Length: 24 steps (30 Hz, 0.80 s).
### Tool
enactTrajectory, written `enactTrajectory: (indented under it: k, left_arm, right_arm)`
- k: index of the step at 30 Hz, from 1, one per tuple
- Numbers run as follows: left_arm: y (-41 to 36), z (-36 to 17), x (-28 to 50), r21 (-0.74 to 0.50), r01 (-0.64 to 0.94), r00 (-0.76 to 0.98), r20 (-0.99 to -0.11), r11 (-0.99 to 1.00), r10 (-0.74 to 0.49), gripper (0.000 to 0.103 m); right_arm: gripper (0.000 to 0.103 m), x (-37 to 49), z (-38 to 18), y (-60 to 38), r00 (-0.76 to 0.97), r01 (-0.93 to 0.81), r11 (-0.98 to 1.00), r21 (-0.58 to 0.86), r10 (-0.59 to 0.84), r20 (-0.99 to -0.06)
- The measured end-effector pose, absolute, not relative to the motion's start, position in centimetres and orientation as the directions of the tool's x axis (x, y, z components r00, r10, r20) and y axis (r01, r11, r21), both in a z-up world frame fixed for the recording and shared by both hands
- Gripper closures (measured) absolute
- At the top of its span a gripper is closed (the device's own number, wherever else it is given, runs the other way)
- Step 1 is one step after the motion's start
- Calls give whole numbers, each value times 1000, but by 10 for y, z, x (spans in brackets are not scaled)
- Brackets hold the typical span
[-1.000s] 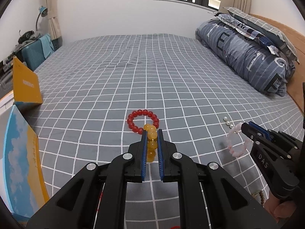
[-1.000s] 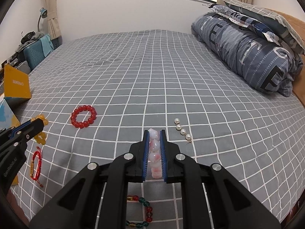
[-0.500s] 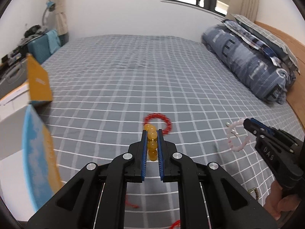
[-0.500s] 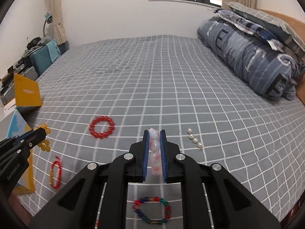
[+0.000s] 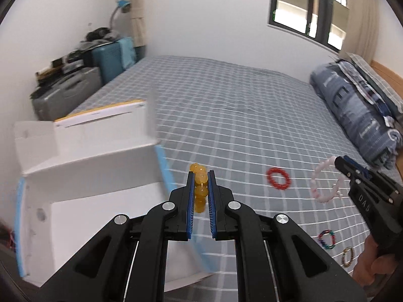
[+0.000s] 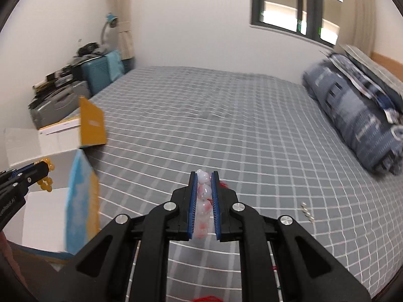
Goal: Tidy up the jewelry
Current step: 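Carry both bracelets into the white box and open both tools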
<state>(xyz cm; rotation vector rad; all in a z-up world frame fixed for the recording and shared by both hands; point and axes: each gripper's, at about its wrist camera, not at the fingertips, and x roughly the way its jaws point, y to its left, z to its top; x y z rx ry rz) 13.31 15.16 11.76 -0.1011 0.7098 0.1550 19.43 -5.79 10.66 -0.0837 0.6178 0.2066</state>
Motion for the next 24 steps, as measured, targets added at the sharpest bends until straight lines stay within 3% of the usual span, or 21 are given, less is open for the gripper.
enactTrajectory:
  k: [14, 24]
  left_arm:
    - [297, 102, 64, -49, -415, 643, -722, 908, 255, 94]
    - [337, 70, 44, -42, -498, 537, -799, 866, 271, 94]
  right_arm:
    - [92, 153, 131, 90, 765, -420, 906, -51, 324, -556]
    - [92, 131, 100, 163, 682, -527, 849, -25, 405, -609]
